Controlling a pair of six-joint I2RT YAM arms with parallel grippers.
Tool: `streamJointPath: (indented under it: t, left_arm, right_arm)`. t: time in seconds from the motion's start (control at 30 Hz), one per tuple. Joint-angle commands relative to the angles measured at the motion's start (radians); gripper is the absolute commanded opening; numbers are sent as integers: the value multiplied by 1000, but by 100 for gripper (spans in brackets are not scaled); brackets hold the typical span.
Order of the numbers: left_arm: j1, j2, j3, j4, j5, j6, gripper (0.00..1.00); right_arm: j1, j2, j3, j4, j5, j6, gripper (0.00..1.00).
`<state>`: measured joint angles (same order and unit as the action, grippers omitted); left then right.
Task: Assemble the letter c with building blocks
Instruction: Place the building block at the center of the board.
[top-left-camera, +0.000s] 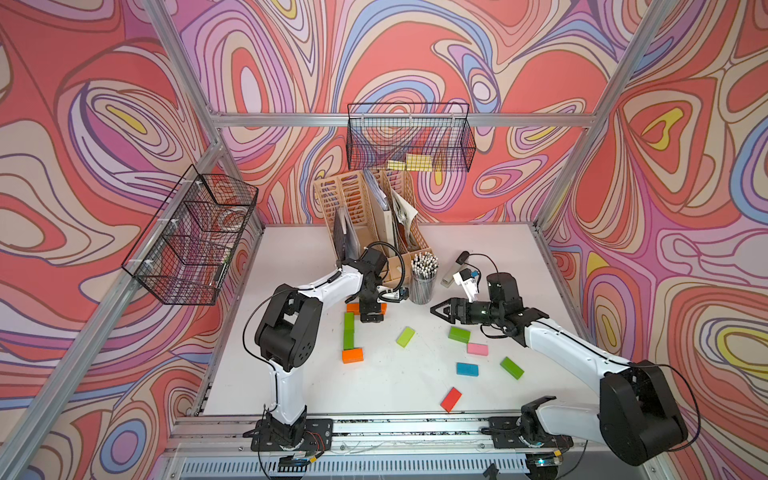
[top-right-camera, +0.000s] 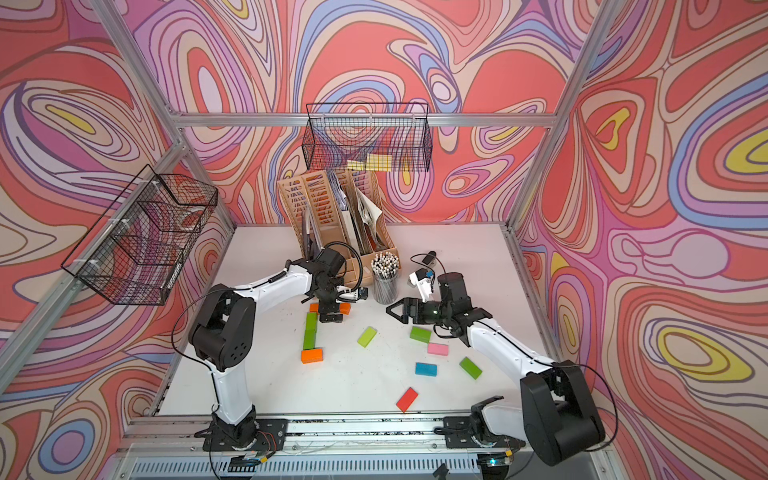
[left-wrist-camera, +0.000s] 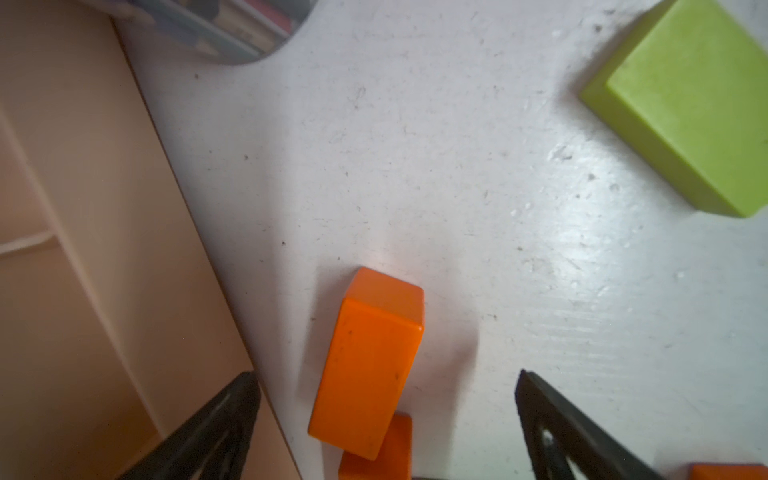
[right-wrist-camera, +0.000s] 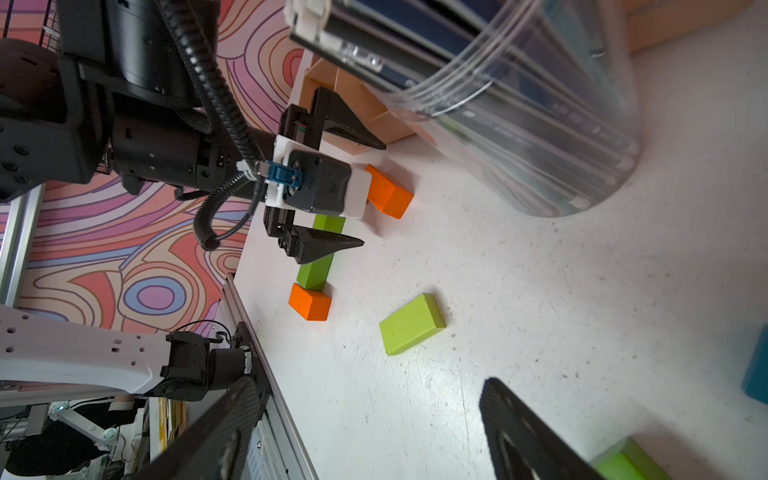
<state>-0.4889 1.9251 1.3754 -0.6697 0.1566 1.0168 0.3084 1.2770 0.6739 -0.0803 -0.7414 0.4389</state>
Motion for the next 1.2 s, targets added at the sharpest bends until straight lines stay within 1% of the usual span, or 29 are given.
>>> streamJointPath:
  t: [0.0,0.03,0.1,0.27,0.43,0.53,0.7,0.73,0.8,0.87,1.03,1.17]
  left_arm:
    - [9,-38,-14,31,29,-30,99]
    - [9,-50,-18,41,31,-50,99]
    - [5,-87,-36,81,16,-149,99]
    - [-17,-166,-91,157,-55,-498,99]
    - [-30,-183,-77,85,-116,-847,99]
    - [-57,-194,-89,69,-139,-1007,99]
    - [-123,-240,-131,96,-205,-1156,100]
    - [-125,-243,-134,96,-211,-1181,99]
    - [-125,-243,-136,93,-222,-1226,92]
    - [-125,-237,-136,87,-229,-1245,88]
    - [-125,-208,-131,71,-256,-1274,87]
    - [-124,-183,-131,79,-263,-1323,87]
  right_arm:
    - [3,-16,-10,17,-4,-8,88]
    - [3,-15,-11,15,-4,-8,88]
    - [3,-12,-11,15,-1,-8,88]
    - [3,3,-7,11,3,-6,88]
    - [2,1,-7,10,0,-4,88]
    - [3,-3,-8,11,0,-4,88]
    - [3,-4,-10,14,-4,2,88]
    - [3,-4,-10,15,-5,3,88]
    - [3,-4,-10,18,-7,3,88]
    - [3,-7,-11,18,-7,5,88]
    - [2,-10,-11,15,-6,4,88]
    - [3,-5,-11,14,-3,3,88]
